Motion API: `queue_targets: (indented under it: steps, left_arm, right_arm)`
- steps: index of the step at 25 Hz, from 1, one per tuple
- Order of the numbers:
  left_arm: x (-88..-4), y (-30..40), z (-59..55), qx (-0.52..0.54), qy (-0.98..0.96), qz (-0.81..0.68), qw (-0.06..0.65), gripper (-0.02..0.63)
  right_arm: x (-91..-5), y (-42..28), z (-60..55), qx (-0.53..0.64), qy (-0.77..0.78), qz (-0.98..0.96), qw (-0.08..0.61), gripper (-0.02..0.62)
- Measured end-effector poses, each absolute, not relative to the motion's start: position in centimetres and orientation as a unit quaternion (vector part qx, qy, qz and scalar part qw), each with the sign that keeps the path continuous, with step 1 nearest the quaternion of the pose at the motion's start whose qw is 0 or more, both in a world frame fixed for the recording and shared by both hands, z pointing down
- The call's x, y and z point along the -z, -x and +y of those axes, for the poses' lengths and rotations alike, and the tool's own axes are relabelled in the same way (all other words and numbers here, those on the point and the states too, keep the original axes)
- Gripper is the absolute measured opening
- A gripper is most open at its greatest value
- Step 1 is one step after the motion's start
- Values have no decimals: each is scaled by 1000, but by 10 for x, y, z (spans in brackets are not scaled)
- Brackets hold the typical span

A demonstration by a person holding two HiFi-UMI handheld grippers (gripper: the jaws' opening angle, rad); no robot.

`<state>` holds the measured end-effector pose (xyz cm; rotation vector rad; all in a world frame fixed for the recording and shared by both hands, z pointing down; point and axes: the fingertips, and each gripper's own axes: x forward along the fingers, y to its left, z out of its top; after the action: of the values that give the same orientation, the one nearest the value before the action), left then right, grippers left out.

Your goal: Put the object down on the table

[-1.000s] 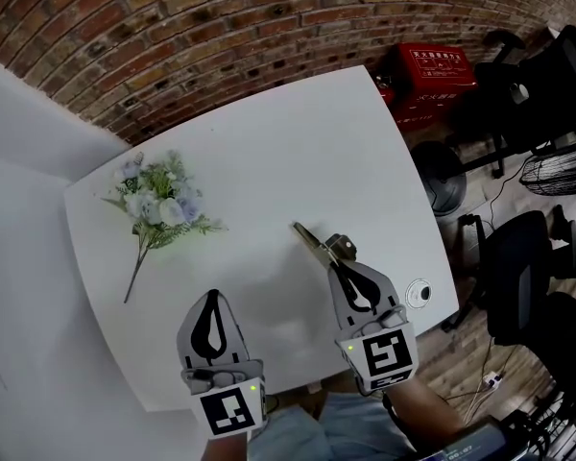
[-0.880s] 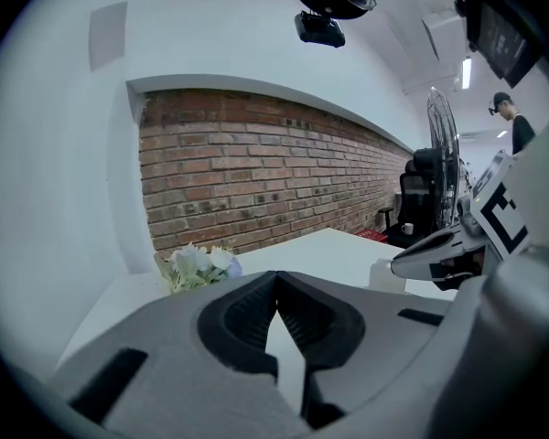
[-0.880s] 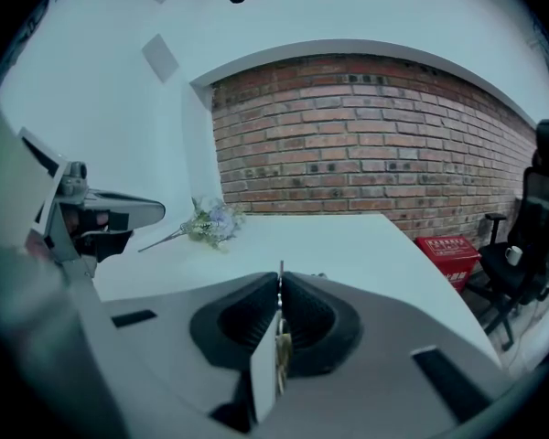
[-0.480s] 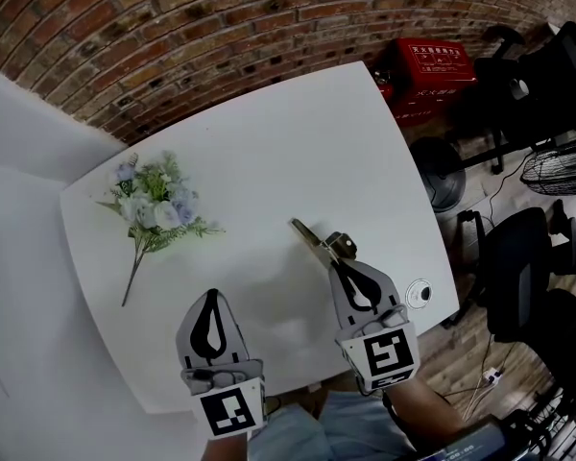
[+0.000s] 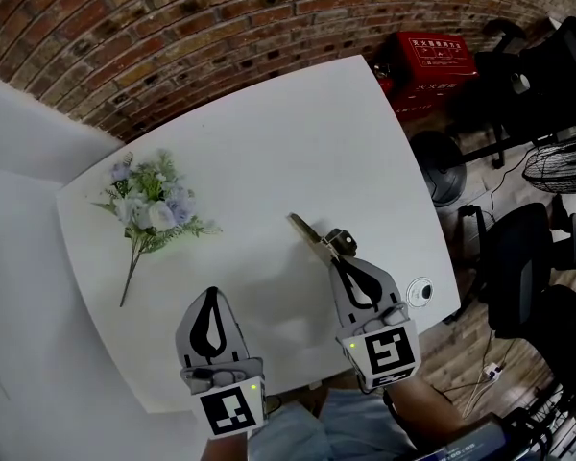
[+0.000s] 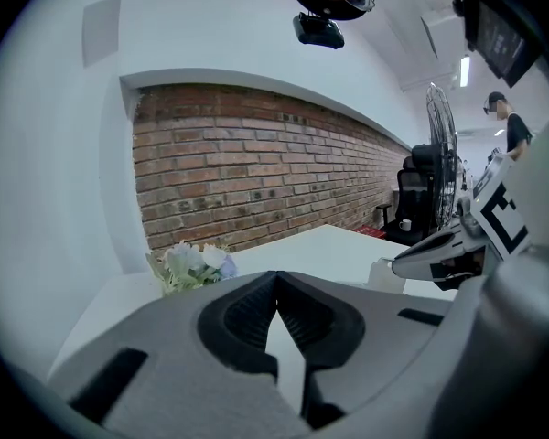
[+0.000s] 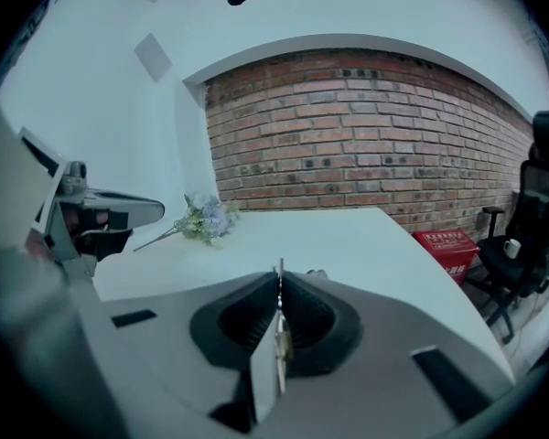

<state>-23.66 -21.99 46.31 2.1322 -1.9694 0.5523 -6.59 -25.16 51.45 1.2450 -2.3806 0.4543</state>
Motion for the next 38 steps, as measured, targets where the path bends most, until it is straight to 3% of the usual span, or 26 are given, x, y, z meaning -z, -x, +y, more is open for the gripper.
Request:
queue_targets:
  steps: [38]
  left_arm:
    - [-472, 218, -229, -200, -721, -656, 98, 8]
  right_arm:
    - [-526, 42, -265, -171, -455, -853, 192, 49]
